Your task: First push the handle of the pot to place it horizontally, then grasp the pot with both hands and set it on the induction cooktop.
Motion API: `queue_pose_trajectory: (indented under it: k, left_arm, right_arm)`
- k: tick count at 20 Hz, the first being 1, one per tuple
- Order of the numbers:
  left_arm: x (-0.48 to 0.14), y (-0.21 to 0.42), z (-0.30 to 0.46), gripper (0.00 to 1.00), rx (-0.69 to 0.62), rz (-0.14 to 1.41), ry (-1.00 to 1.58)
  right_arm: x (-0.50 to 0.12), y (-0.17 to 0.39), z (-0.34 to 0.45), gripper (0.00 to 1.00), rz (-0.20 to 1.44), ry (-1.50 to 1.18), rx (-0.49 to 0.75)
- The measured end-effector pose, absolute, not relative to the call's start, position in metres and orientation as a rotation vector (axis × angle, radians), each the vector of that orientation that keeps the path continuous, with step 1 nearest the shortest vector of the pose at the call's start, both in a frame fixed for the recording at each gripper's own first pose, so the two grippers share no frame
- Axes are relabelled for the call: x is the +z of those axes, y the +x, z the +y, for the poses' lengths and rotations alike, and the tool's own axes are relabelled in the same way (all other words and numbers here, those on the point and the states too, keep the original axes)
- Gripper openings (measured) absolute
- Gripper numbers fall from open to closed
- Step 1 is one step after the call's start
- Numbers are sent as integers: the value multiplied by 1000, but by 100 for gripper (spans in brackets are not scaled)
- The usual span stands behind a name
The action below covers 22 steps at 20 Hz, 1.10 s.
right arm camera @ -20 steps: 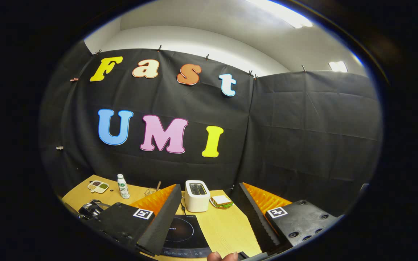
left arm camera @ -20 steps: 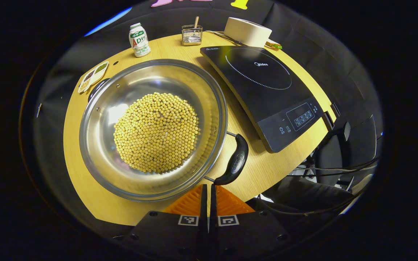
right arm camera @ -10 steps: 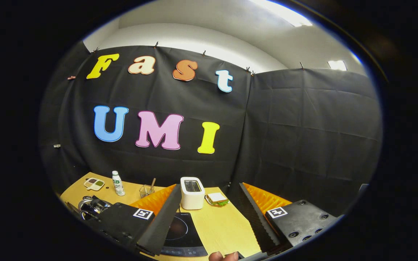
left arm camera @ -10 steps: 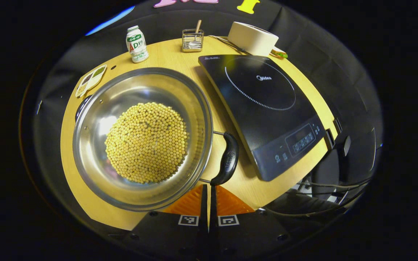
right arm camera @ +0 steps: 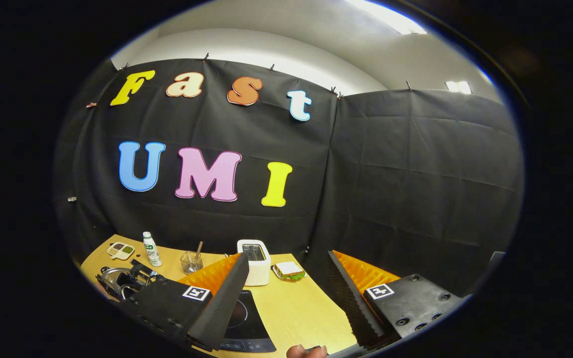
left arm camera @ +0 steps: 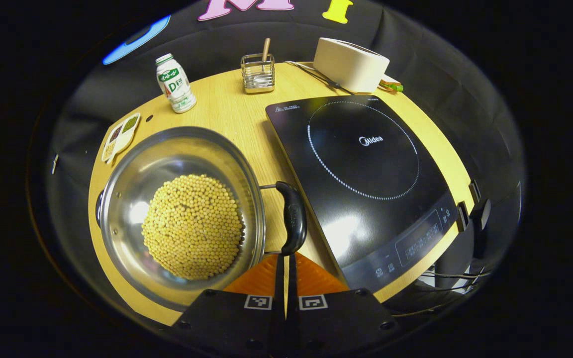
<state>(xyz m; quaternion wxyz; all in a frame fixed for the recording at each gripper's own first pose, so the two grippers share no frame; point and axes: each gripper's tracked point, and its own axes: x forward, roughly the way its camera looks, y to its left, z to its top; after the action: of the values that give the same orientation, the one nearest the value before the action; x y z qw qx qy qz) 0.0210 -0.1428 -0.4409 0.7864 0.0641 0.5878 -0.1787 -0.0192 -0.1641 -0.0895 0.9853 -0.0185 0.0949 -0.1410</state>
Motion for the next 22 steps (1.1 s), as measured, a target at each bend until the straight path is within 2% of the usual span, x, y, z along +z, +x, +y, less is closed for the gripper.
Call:
queue_pose_trajectory:
  k: [12,19,20,22]
  left_arm:
    - [-453,83,-164,5,-351,1233,118]
    - [-429,67,-161,6,-366,1154,67]
    - [-423,61,-159,6,-377,1143,59]
    - [-410,48,-152,14,-401,1120,44]
  right_arm:
    - [-98,-20,-174,98,208,-82,-334]
    - [-108,-3,-147,96,234,-71,-283]
    - [-111,1,-139,98,239,-61,-264]
    - [-115,8,-121,98,244,-53,-231]
